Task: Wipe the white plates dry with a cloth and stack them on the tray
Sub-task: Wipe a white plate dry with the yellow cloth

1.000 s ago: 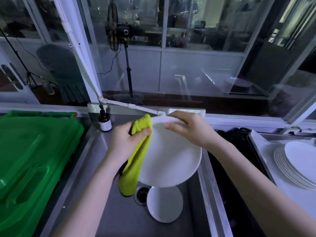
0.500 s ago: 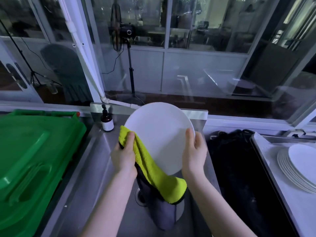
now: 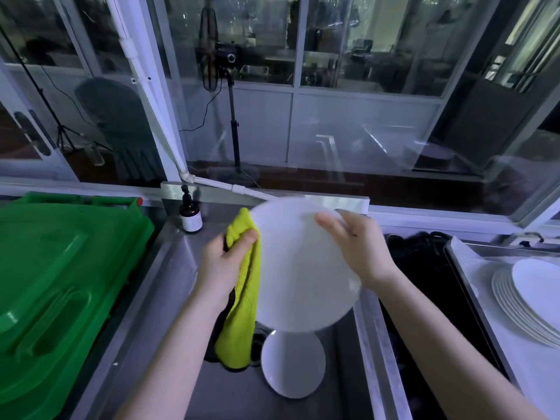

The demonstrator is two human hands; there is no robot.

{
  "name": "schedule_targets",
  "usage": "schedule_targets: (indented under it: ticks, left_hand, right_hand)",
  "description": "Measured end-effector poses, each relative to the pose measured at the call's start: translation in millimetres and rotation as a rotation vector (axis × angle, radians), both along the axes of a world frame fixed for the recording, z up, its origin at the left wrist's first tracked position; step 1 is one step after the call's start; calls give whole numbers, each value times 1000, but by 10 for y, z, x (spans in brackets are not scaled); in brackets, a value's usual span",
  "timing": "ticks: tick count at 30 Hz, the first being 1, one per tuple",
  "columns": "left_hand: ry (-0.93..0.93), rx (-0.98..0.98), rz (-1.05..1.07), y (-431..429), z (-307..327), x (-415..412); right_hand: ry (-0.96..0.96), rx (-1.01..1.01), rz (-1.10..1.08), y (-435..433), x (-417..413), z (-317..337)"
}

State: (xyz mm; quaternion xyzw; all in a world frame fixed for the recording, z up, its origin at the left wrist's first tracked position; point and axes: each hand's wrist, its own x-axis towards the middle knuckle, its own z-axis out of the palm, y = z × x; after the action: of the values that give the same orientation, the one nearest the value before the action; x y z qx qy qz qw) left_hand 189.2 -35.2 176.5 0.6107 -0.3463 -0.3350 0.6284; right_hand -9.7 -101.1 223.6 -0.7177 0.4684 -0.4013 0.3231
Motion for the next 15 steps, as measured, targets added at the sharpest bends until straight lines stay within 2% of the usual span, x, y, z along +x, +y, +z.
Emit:
schedule_targets:
  ticks: [2,3,5,7,10,12,14,15]
  left_hand:
    - [258,59,182,-21,-81,-98]
    - [298,87,251,-35,-108,-124]
    - [344,99,277,-47,-135,-106]
    - [349,80,243,-22,-142,-32]
    - [170,40,170,29,-103,79]
    - [-46,14,72,32,-7,83]
    - [-304,-8,-21,14,75,81]
    - [-386,-21,-69,13,102,77]
  right_hand:
    - [-384,167,-232,86,131,-130]
    - [-489,238,-321,132,207,-209]
    - [-510,326,-346,176,256,-316]
    - [-407,314,-229,122,158,-279]
    - [-268,191,26,-41,-57,35]
    - [4,112,215,-116,-82,251]
    - [366,5,311,-131,-29,304]
    - [457,-30,329,-112,-5,277]
